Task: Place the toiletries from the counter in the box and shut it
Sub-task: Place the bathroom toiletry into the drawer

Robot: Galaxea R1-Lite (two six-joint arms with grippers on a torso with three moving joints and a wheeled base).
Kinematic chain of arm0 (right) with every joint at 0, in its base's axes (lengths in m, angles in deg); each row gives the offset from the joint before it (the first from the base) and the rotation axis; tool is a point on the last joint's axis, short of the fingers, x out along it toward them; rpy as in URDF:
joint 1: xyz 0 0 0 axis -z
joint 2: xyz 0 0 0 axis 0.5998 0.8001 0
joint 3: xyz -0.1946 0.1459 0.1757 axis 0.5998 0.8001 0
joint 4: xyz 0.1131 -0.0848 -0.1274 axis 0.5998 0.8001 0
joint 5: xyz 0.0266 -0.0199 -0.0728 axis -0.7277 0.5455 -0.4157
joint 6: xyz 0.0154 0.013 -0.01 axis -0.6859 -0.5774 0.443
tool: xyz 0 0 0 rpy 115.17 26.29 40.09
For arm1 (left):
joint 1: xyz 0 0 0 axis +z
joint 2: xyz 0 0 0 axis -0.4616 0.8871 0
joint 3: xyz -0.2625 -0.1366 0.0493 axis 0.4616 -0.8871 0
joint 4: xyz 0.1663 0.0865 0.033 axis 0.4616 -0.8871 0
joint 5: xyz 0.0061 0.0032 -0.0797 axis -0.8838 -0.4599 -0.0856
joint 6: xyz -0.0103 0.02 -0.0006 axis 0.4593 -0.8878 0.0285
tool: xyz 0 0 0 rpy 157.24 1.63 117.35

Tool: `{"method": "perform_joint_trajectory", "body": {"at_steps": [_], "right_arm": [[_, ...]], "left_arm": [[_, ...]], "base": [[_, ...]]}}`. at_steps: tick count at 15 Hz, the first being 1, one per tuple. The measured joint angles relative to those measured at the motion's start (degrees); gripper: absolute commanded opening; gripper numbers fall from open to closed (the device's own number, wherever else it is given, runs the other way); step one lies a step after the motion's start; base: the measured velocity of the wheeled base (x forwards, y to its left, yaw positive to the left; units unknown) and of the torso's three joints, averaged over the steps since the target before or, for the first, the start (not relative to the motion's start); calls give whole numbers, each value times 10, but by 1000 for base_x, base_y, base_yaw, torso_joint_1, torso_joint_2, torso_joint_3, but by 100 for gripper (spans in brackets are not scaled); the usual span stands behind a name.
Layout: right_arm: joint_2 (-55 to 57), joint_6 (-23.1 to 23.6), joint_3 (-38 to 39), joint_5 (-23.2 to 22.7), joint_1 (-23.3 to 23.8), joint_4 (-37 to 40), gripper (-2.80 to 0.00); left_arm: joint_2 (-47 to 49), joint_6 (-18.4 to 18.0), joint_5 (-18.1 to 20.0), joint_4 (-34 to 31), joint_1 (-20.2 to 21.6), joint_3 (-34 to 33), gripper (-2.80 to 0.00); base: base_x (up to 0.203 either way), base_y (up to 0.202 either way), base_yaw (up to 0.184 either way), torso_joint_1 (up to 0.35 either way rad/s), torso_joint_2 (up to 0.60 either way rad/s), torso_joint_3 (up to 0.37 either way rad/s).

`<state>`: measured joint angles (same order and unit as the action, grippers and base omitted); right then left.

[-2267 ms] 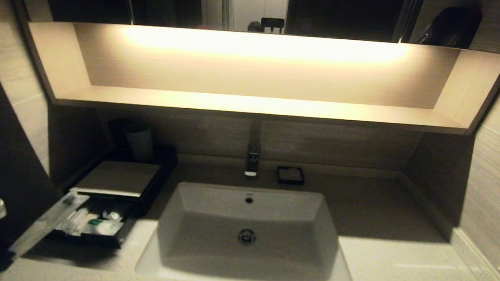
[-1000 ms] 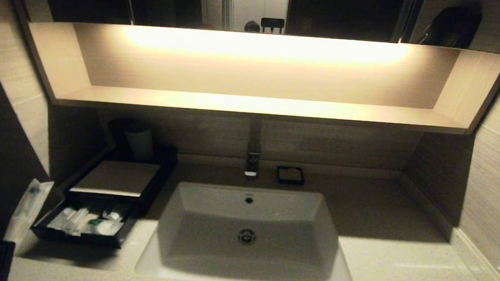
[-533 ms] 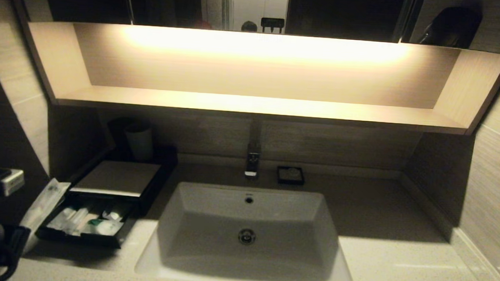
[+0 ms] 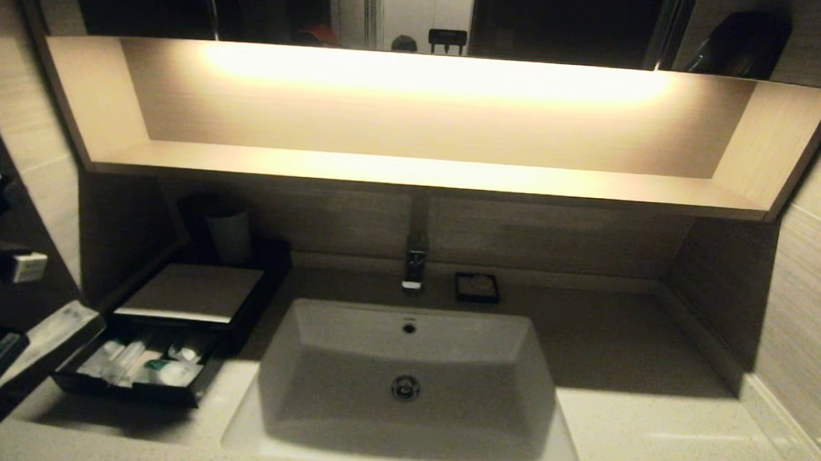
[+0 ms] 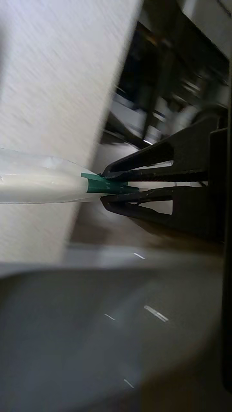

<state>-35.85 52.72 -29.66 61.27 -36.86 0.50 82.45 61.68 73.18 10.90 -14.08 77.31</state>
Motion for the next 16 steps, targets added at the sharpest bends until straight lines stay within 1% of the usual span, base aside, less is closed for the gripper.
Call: {"method": "perform_joint_trajectory", "body": {"at_steps": [3,5,11,16], "right_arm": [[0,0,0,0,0,0,-280],[0,0,0,0,0,0,-280],[0,0,0,0,0,0,-280],[0,0,0,0,0,0,-280]], "left_arm": [[53,-1,-13,-79,3,65,-280],[79,-3,-14,-102,4,88,-280],[135,-5,-10,-103,3,112,-280],[161,-6,-5,-103,-5,127,-280]], "base": [[0,0,0,0,0,0],[0,0,0,0,0,0],[0,0,0,0,0,0],[0,0,0,0,0,0]]}}
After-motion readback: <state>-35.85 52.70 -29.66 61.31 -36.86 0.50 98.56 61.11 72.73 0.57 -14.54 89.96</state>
